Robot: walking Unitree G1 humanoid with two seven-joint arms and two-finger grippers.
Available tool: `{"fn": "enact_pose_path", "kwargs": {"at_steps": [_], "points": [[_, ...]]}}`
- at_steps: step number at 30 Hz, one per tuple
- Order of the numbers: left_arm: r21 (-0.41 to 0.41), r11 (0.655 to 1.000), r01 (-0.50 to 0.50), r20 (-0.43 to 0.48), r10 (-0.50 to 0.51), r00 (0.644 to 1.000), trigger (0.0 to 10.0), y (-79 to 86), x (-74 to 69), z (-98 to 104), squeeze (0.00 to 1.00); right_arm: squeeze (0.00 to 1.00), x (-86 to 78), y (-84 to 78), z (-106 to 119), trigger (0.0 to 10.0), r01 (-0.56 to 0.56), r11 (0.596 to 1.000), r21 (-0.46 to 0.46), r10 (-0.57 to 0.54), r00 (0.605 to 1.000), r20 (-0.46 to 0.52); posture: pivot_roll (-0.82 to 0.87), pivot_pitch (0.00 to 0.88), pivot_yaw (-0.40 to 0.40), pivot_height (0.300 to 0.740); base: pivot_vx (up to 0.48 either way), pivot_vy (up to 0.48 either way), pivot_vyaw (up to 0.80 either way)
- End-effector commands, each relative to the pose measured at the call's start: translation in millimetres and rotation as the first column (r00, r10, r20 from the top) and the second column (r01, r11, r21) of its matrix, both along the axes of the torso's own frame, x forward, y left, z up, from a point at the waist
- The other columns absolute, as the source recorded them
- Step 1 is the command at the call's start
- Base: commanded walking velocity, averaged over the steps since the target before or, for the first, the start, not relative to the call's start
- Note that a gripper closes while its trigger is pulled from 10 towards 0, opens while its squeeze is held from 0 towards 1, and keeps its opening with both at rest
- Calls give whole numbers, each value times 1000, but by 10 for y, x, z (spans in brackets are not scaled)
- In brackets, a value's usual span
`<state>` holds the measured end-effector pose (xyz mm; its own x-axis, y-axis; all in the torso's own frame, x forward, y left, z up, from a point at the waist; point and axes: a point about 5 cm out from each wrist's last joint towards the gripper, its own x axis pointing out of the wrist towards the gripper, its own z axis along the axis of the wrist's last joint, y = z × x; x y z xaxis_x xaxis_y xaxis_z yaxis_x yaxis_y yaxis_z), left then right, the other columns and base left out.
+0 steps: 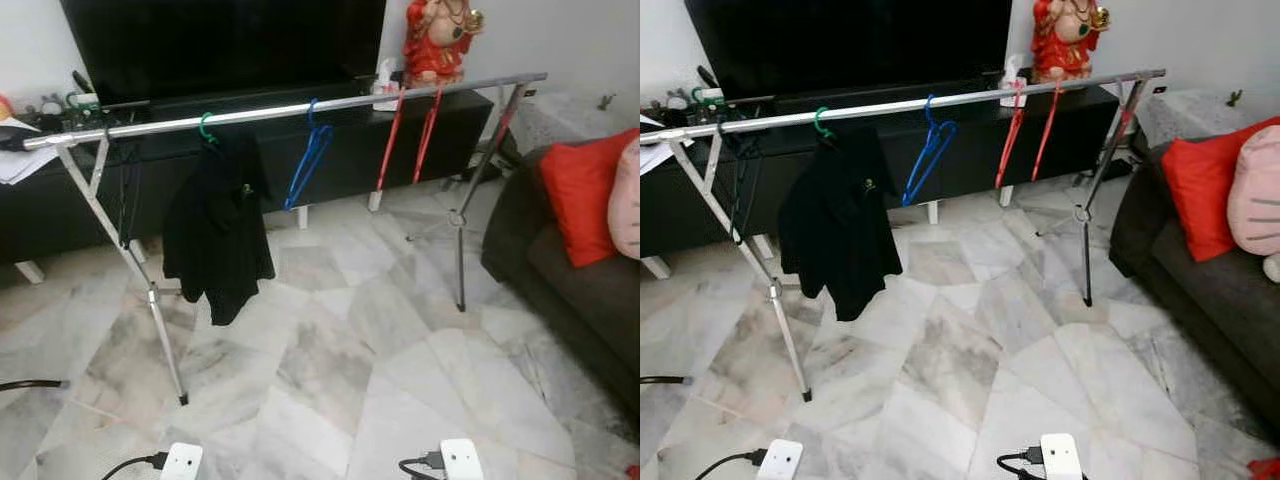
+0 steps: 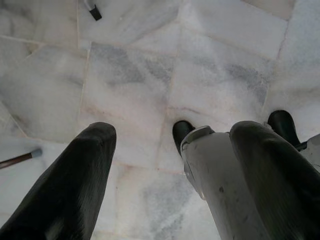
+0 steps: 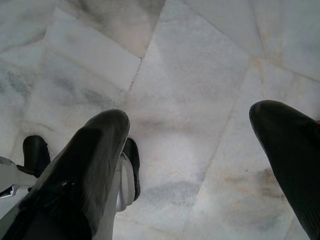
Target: Hang hanger
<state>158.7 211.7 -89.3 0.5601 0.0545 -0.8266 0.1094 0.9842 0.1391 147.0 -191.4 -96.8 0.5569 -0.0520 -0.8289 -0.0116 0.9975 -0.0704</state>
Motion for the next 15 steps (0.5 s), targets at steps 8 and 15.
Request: {"fn": "enact_pose_path", "kwargs": {"at_steps": [8,15], "points": [[33,999,31,-23,-30,999,10000,13,-28,-13,0,0,-30,-7,-11,10000,146,988,43,-147,989,5,-104,0,-10,740,0,-252,-652],[48,998,44,-23,-43,999,10000,35,-19,-5,0,0,-32,9,-14,10000,190,980,58,-191,982,8,-101,0,-2,740,0,-82,-648]]}}
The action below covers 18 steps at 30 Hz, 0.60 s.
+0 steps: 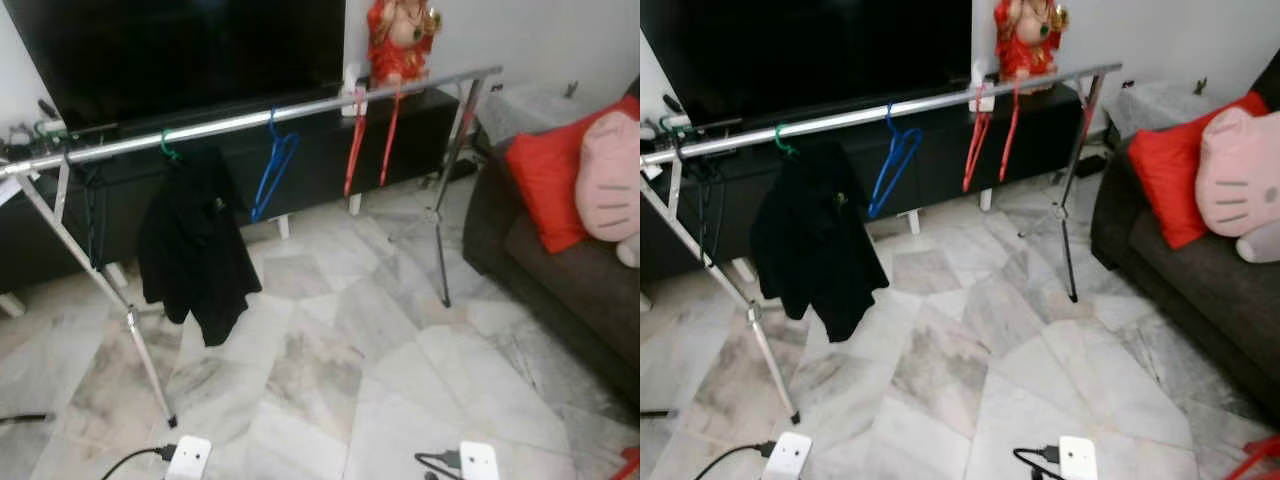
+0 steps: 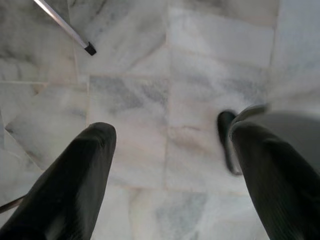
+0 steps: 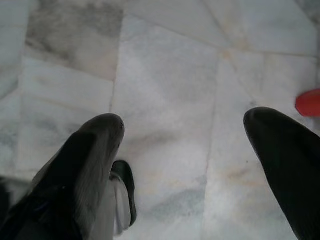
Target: Hang hanger
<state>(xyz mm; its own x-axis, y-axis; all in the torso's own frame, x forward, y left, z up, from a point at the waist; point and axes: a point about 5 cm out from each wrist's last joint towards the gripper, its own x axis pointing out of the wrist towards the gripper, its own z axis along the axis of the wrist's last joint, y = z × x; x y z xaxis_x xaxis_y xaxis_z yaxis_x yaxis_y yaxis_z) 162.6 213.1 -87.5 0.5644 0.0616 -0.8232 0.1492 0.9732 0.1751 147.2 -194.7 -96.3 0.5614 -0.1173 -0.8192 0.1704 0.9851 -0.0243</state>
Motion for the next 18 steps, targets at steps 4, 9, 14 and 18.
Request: {"fn": "enact_pose_path", "kwargs": {"at_steps": [4,9,14,18], "points": [[9,1000,-22,-16,22,1000,10000,40,-48,-15,0,0,-31,49,-19,10000,16,1000,16,-16,1000,-8,-100,0,-1,740,0,-72,-645],[11,1000,-11,-11,11,1000,10000,38,-24,-5,0,0,-27,51,-17,10000,22,1000,18,-22,1000,-6,-98,0,0,740,0,0,-644],[17,1000,-10,-2,10,1000,10000,35,-3,3,0,0,-21,51,-15,10000,24,1000,19,-24,1000,-3,-99,0,-2,740,0,-372,-643],[18,1000,2,-4,-2,1000,10000,26,0,3,0,0,-21,49,-14,10000,24,1000,19,-24,1000,-2,-98,0,-3,740,0,0,-642]]}}
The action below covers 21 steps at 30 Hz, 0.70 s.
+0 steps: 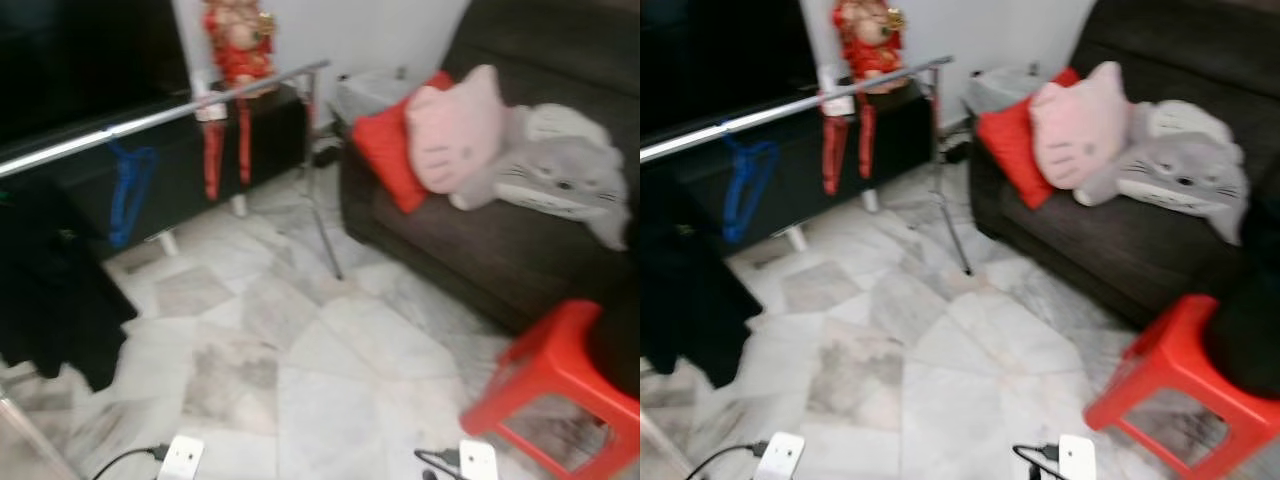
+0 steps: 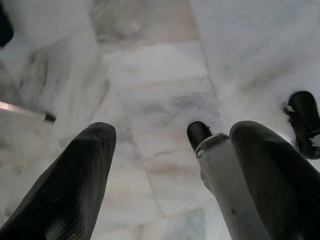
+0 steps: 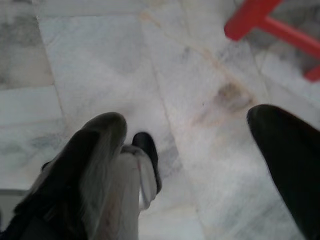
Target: Hang hanger
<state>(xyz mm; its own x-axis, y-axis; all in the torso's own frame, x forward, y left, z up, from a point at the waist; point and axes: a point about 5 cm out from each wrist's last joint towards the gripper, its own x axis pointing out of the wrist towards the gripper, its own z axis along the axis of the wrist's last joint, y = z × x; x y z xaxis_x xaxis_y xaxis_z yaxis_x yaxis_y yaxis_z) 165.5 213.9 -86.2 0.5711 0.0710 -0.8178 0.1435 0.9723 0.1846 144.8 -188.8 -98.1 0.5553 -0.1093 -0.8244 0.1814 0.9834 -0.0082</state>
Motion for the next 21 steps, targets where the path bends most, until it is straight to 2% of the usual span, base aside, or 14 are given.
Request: {"fn": "enact_pose_path", "kwargs": {"at_steps": [1,5,8,13,15,21], "points": [[10,1000,9,-12,-9,1000,10000,17,-28,-10,0,0,3,-10,3,10000,13,1000,2,-13,1000,3,-97,0,-3,740,0,-247,-631],[7,1000,-4,-9,4,1000,10000,19,-33,-11,0,0,0,-12,2,10000,11,1000,2,-11,1000,3,-98,0,-4,740,0,-382,-634],[10,1000,1,-7,-1,1000,10000,19,-33,-10,0,0,0,-13,2,10000,10,1000,3,-10,1000,3,-97,0,-4,740,0,0,-633],[0,1000,-11,-4,11,1000,10000,18,-35,-11,0,0,0,-12,2,10000,8,1000,4,-9,1000,4,-97,0,-4,740,0,-338,-634],[-9,999,-31,-2,31,1000,10000,20,-39,-12,0,0,1,-12,3,10000,7,1000,3,-7,1000,4,-97,0,-4,740,0,0,-638],[-6,1000,-4,-4,4,1000,10000,11,-26,-8,0,0,2,-12,3,10000,7,1000,4,-8,1000,5,-97,0,-4,740,0,0,-638]]}}
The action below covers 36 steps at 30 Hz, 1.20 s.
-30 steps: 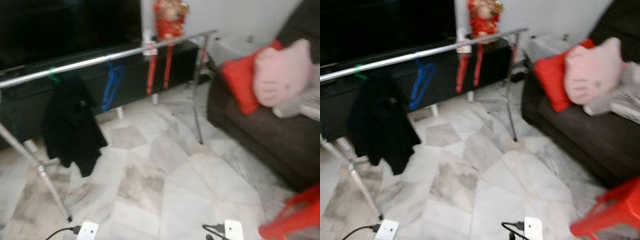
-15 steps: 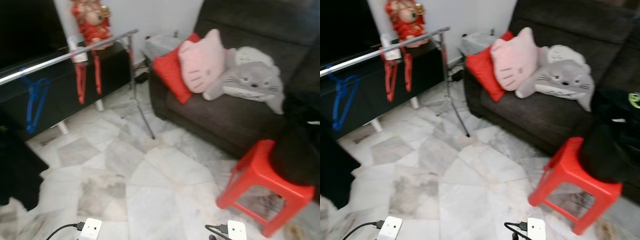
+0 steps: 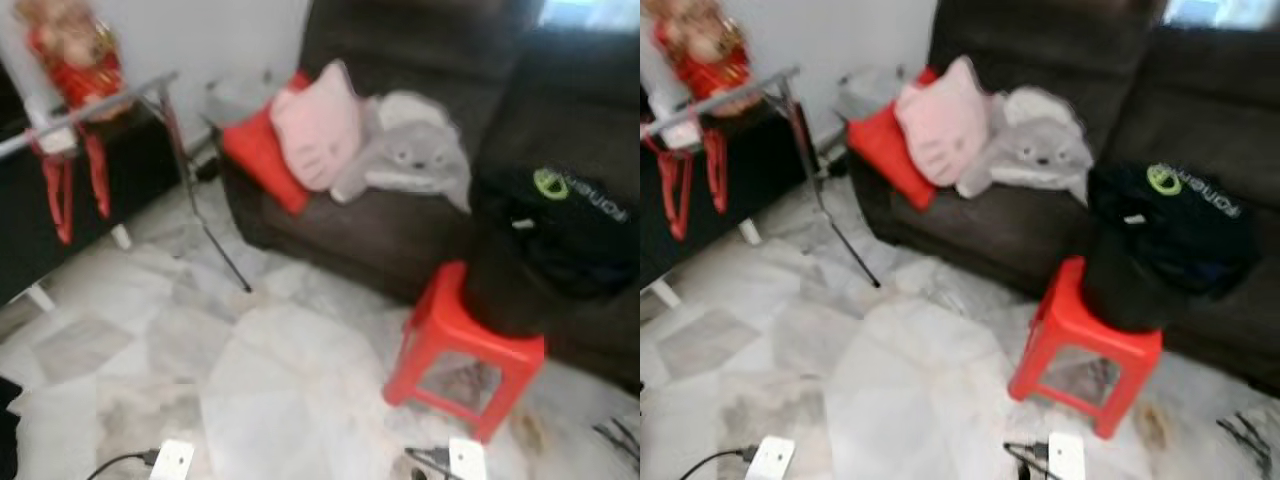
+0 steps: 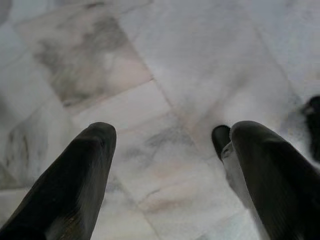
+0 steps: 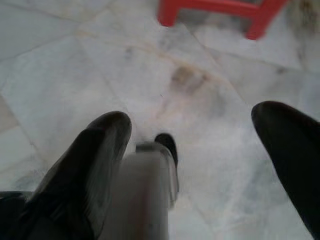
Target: Hang hanger
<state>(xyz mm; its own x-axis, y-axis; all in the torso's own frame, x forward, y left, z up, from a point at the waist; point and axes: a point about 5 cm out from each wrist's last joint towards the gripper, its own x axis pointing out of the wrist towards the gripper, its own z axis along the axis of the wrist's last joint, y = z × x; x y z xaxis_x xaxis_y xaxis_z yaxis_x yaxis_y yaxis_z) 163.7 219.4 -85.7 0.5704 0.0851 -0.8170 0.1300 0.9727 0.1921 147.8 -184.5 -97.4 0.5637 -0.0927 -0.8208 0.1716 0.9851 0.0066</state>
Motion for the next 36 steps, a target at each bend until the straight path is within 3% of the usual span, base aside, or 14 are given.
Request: {"fn": "enact_pose_path", "kwargs": {"at_steps": [1,8,12,30,36], "points": [[-13,1000,10,-4,-10,1000,10000,-44,-8,-12,0,0,-28,-55,-3,10000,18,1000,-9,-18,1000,-4,-97,0,-4,740,0,0,-638],[-15,1000,13,-8,-13,1000,10000,-49,-16,-17,0,0,-26,-58,-1,10000,20,1000,-8,-20,1000,-1,-99,0,-6,740,0,0,-632],[-12,1000,10,-2,-10,1000,10000,-48,-15,-15,0,0,-27,-58,-2,10000,19,1000,-7,-19,1000,-1,-99,0,-6,740,0,-427,-631],[-20,1000,6,1,-6,1000,10000,-69,1,-13,0,0,-32,-56,-3,10000,19,1000,-4,-19,1000,0,-99,0,-6,740,0,0,-629],[-36,999,-3,7,3,1000,10000,-81,11,-10,0,0,-23,-58,5,10000,17,1000,-8,-17,1000,18,-102,0,-6,740,0,0,-173]]}}
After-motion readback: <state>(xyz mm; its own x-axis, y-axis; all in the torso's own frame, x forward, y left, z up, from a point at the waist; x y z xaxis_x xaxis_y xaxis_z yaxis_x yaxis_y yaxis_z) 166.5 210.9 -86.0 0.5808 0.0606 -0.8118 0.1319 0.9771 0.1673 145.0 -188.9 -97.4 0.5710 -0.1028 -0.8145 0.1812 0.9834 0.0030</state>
